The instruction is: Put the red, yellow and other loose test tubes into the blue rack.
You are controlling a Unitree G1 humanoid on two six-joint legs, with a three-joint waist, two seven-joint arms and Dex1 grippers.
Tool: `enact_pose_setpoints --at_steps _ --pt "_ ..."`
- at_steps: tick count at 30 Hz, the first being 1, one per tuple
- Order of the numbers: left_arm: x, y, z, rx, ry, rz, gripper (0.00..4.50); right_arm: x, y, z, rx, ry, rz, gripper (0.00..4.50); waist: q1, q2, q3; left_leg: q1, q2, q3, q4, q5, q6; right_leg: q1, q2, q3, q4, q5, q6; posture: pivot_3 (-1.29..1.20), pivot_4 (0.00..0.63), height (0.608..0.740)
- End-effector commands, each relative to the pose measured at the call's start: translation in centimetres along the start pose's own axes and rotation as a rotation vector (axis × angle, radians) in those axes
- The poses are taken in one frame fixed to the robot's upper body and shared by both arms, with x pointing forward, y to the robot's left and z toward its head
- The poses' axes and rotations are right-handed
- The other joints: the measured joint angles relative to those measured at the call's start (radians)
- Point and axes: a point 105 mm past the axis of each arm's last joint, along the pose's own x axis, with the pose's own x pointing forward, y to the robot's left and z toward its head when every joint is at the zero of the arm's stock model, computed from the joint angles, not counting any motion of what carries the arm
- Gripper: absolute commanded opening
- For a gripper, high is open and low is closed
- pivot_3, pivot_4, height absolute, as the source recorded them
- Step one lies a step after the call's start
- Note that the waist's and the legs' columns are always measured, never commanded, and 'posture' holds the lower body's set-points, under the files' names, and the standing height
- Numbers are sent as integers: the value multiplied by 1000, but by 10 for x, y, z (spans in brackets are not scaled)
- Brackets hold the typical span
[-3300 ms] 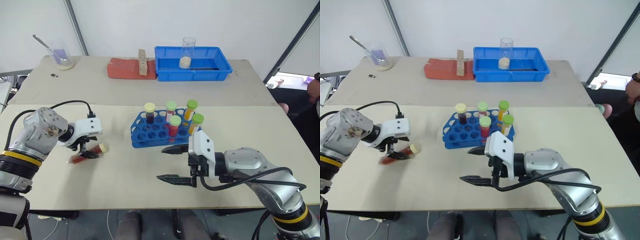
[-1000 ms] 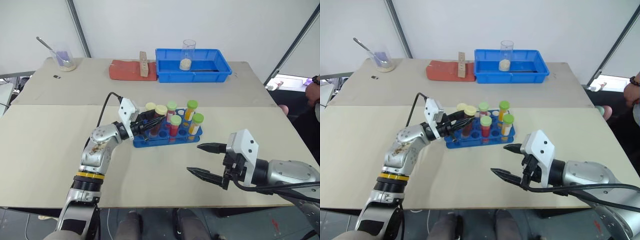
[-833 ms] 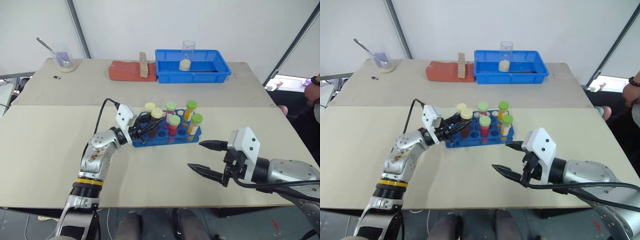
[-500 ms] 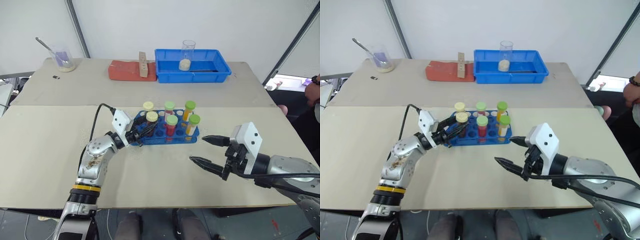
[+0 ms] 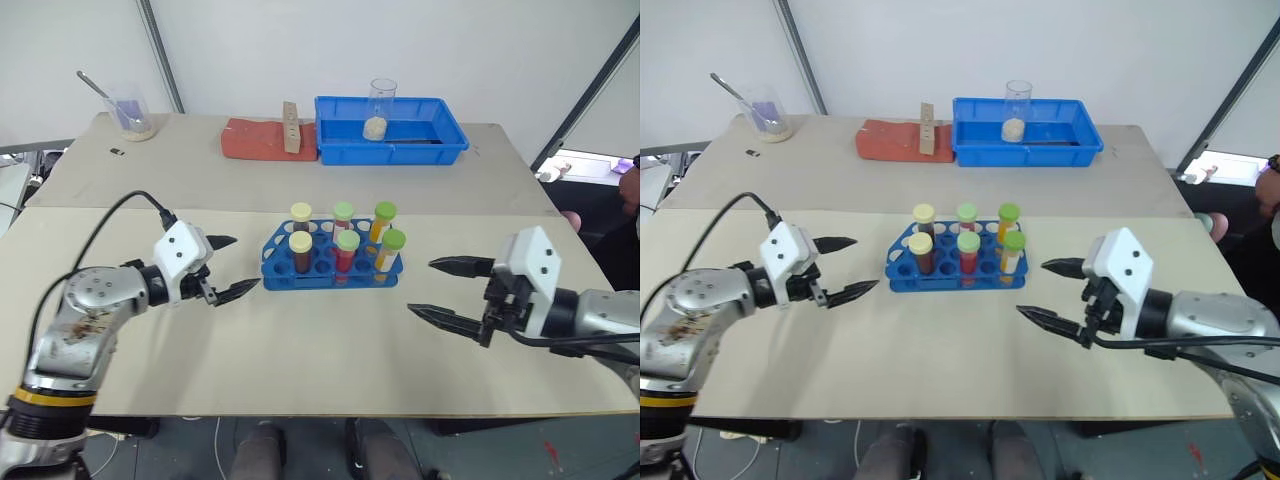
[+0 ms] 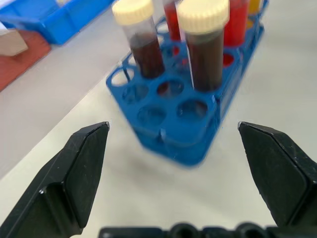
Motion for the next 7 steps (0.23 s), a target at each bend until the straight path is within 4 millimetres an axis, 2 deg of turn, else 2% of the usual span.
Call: enact_pose_setpoints --at_steps 1,7 --pt "-11 4 16 23 -24 4 4469 -15 -10 9 -60 -6 -20 4072 0 0 0 -1 0 0 0 0 0 -1 0 0 0 0 0 0 150 740" --pt "-11 3 19 5 -53 -4 4469 -19 -18 9 -75 5 -25 4072 -1 0 0 -4 0 1 0 0 0 -6 0 0 1 0 0 0 150 740"
